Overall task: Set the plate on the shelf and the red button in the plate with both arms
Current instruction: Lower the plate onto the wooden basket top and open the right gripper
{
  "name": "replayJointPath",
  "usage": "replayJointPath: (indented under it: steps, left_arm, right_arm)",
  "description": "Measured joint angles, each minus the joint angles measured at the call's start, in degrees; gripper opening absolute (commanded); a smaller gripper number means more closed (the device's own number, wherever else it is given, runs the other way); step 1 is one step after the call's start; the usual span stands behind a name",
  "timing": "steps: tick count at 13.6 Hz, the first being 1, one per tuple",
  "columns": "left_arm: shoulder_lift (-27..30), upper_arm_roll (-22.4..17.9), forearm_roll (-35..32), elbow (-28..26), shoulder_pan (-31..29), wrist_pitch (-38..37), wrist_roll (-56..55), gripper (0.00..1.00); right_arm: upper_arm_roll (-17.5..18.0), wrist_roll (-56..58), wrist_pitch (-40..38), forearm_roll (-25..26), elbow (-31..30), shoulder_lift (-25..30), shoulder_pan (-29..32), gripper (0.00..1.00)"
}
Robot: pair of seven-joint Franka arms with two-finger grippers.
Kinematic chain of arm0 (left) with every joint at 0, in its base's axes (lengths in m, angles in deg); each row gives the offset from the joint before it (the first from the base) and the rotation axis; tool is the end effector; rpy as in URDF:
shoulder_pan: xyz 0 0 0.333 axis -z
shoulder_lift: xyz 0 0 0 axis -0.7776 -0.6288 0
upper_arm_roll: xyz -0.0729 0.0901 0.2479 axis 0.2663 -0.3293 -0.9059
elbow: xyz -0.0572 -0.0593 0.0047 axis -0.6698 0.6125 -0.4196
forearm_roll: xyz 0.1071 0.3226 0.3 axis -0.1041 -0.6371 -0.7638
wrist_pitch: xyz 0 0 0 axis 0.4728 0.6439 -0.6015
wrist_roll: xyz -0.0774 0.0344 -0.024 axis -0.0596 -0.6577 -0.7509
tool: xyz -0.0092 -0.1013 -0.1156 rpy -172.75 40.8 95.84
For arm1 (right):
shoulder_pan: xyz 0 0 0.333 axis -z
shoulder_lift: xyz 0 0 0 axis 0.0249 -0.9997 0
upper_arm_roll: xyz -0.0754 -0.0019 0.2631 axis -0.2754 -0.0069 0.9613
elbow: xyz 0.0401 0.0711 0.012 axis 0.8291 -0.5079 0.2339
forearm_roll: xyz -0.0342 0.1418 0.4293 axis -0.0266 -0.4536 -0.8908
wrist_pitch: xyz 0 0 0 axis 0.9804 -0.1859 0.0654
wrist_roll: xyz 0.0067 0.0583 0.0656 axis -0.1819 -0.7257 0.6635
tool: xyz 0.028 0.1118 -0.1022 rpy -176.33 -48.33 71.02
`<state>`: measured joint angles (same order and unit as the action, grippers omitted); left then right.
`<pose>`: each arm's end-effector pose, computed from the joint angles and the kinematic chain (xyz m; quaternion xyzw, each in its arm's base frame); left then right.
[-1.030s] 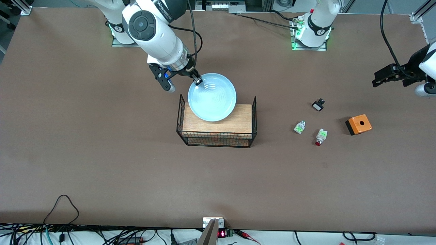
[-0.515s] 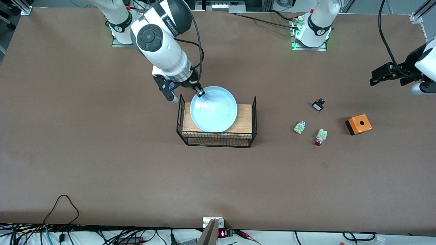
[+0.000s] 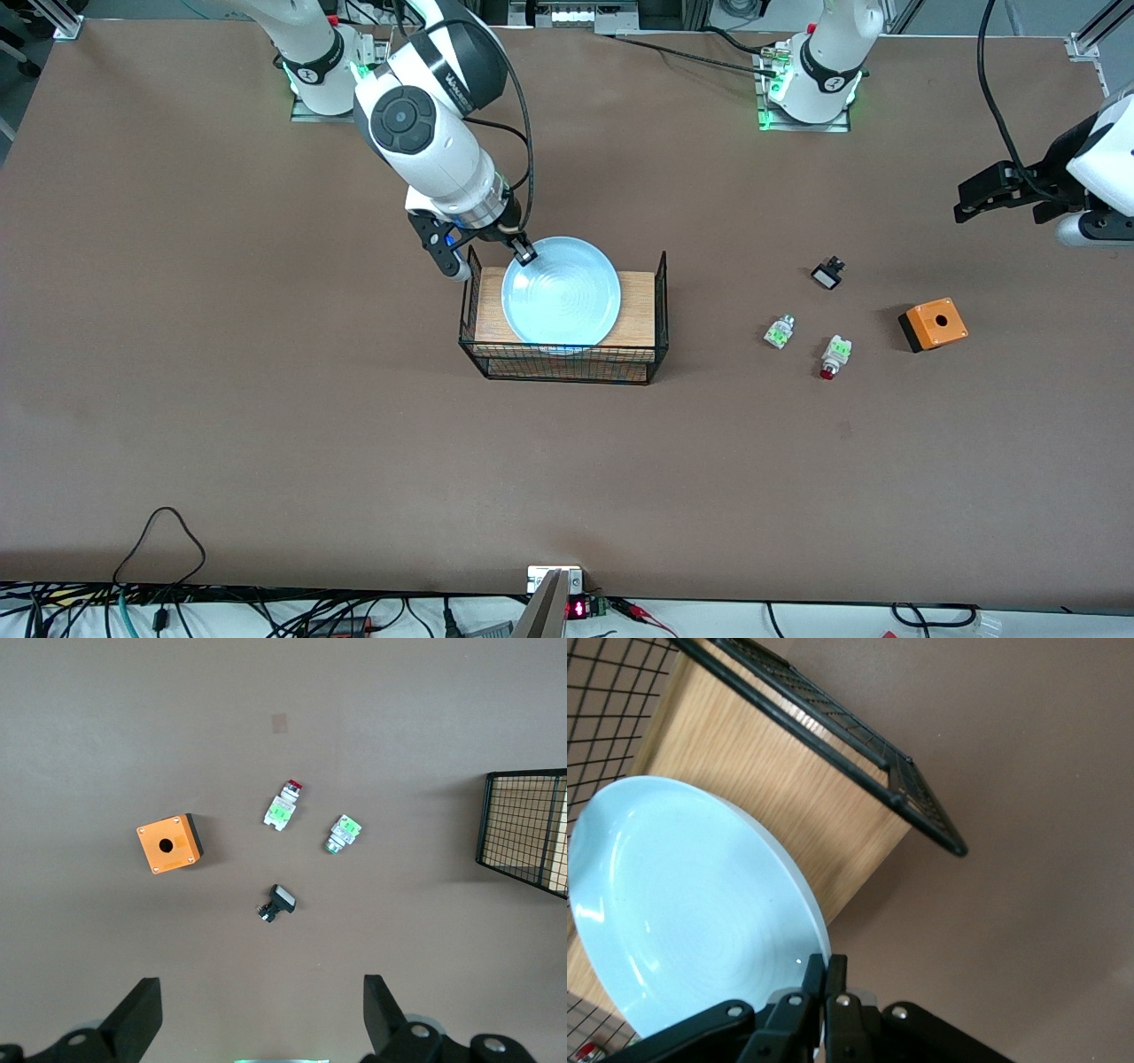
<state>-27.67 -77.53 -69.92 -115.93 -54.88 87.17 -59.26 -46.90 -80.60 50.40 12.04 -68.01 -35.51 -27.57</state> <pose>0.6135 -0.0104 0.5281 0.9989 0.0094 -0.0455 0.0077 0.5293 0.4602 0.2756 -0.8793 0.4603 0.0773 0.0942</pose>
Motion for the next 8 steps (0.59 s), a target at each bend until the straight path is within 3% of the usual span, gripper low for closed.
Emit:
replayJointPath:
  steps: [3, 4, 5, 6, 8]
  left_arm:
    - [-0.03, -0.43, 0.00, 0.00, -0.41, 0.19, 0.00, 1.00]
    - [-0.08, -0.44, 0.00, 0.00, -0.42, 0.35, 0.00, 1.00]
    - [-0.14, -0.44, 0.00, 0.00, -0.42, 0.48, 0.00, 1.00]
    - [-0.18, -0.44, 0.00, -0.01, -0.42, 0.51, 0.00, 1.00]
    - [-0.35, -0.45, 0.00, -0.23, -0.42, 0.38, 0.00, 1.00]
  right_arm:
    - [-0.03, 0.07, 0.35, 0.34, -0.38, -0.56, -0.01, 0.03]
    - [-0.04, 0.08, 0.41, 0.35, -0.42, -0.62, -0.01, 0.30]
    - [-0.05, 0.08, 0.45, 0.35, -0.44, -0.68, -0.01, 0.79]
    - [-0.26, 0.04, 0.73, 0.35, -0.45, -0.77, 0.00, 1.00]
    - [-1.55, 0.05, 1.57, 0.46, -0.42, -0.87, 0.07, 1.00]
